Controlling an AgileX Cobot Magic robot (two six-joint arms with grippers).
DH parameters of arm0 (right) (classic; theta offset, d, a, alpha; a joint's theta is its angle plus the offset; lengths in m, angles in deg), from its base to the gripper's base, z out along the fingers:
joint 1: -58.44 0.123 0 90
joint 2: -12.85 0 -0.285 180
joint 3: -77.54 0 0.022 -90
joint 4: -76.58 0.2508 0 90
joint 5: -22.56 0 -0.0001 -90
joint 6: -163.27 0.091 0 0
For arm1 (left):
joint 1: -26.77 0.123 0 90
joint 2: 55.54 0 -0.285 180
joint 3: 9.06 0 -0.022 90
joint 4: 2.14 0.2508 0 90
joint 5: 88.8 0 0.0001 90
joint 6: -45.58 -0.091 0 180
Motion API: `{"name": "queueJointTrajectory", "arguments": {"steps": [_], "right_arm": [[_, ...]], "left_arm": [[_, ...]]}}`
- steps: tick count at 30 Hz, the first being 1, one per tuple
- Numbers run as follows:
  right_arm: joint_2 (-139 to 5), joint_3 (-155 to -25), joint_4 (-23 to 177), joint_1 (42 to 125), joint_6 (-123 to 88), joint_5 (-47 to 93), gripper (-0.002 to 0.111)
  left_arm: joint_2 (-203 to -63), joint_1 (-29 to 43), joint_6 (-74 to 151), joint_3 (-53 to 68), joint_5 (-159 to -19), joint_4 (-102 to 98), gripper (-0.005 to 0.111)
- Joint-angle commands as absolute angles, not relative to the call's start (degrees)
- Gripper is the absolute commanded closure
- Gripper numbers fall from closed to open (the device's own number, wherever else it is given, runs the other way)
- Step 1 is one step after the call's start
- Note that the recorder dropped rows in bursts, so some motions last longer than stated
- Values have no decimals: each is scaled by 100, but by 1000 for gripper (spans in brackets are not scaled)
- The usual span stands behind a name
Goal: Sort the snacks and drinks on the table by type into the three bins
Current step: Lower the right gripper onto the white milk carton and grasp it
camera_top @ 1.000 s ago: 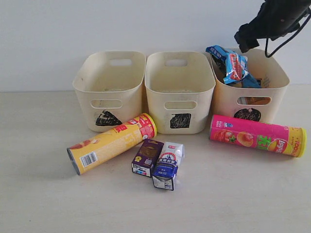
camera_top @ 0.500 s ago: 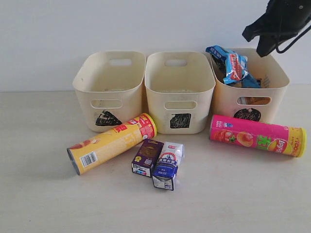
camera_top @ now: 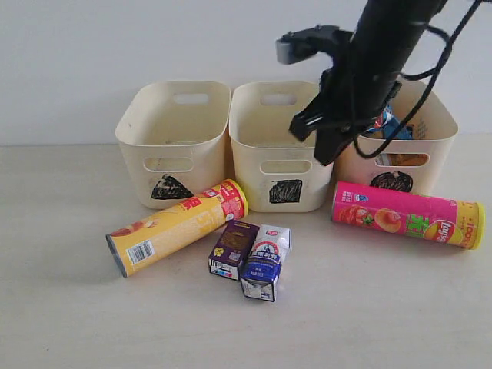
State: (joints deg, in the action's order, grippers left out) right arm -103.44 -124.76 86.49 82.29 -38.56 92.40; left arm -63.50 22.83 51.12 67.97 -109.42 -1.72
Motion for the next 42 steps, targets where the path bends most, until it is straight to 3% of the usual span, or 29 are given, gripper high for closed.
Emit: {"name": "queueJointTrajectory", "arguments": {"steps": [1,8,14,17,20,22,24,29,42], "right_arm": [[-10283,-11973,8647,8906,-3474,8922,108],[-10331,-11887,8556,9693,-2705,8854,108],[-10629,-11887,7658,9740,-817,8741,104],[-10763,-11887,7625,9730,-161,8669,80],[-10843,-11887,7864,9730,79,8313,41],[-10865,-11887,7938,9730,125,8119,23],[-10910,-11887,7915,9730,363,8115,23],[-11155,-11887,7878,9730,582,8205,35],[-11687,-11887,7578,9730,801,8213,35]], "left_arm": [[-6333,2299,5160,6816,-10945,-143,103],[-6333,2299,5160,6816,-10945,-143,103],[-6333,2299,5160,6816,-10945,-143,103],[-6333,2299,5160,6816,-10945,-143,103],[-6333,2299,5160,6816,-10945,-143,103],[-6333,2299,5160,6816,-10945,-143,103],[-6333,2299,5160,6816,-10945,-143,103],[-6333,2299,5160,6816,-10945,-143,103],[-6333,2299,5160,6816,-10945,-143,103]]}}
